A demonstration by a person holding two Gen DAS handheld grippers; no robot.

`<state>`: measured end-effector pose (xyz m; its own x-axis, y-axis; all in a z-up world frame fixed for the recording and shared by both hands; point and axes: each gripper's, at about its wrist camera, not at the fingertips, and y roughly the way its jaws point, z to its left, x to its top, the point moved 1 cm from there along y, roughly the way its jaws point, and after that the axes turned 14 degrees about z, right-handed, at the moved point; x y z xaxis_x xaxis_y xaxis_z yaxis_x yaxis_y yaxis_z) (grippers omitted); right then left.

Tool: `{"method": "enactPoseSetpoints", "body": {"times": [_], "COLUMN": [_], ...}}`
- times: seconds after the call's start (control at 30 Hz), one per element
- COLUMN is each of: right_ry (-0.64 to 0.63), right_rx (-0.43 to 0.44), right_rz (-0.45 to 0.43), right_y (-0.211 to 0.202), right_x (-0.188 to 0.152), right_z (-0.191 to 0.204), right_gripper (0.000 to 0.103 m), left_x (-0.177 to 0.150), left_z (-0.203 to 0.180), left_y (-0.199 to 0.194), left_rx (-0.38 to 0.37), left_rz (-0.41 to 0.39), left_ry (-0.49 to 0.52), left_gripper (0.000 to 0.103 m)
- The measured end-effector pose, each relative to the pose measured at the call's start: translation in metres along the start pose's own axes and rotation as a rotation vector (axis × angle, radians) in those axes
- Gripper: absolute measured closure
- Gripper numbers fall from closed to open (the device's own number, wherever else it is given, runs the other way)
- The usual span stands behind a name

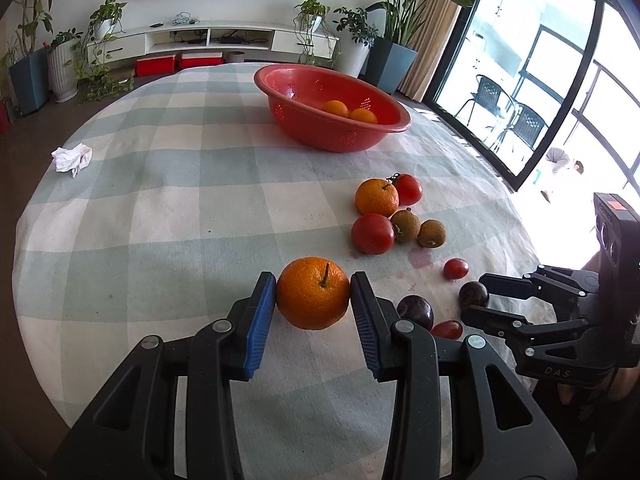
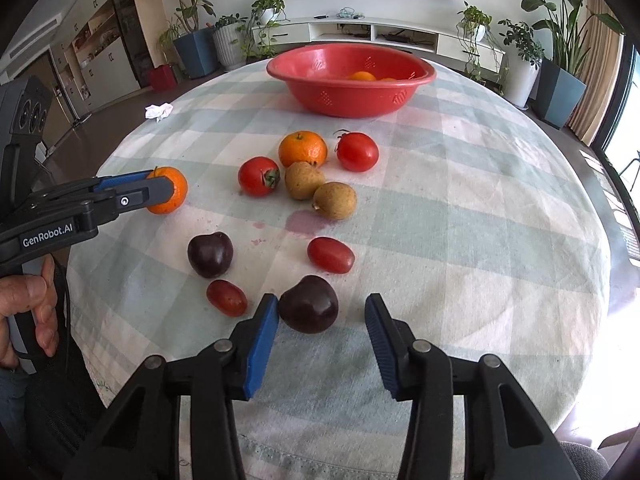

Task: Organize fruits
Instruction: 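Lift the orange with the left gripper while the right gripper grasps a dark plum, then lower the orange and plum into the red bowl and open both grippers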

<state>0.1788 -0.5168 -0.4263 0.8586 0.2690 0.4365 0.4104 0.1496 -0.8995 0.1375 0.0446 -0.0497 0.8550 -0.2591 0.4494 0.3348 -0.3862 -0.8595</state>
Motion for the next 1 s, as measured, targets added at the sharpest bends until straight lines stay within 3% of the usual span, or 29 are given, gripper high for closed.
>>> {"method": "enactPoseSetpoints", "body": {"times": [0.33,0.7,1.0], "right_ry": [-0.058,-0.021,0.06], "right_rx": [-0.014,0.046,0.089], "right_rz": [0.005,-0.031,-0.124], "right_y": [0.001,-0.017,-0.048], "right_x": [0.002,0.003,0.028], "right_z": [0.01,0.001,-0.038], "right_gripper": [0.07,0.071,0.071], "left_x": [-0.001,-0.001,0.016], "left_z": [-0.004,-0.006,-0.002], "left_y": [0.002,0.002,-0.016], "left_rx": [-0.004,-0.007,-0.048], "left_rz": [0.001,-0.004,-0.043], "left_ry": [0.011,0.012,-0.006], "left_gripper": [0.067,0.067,0.067]}}
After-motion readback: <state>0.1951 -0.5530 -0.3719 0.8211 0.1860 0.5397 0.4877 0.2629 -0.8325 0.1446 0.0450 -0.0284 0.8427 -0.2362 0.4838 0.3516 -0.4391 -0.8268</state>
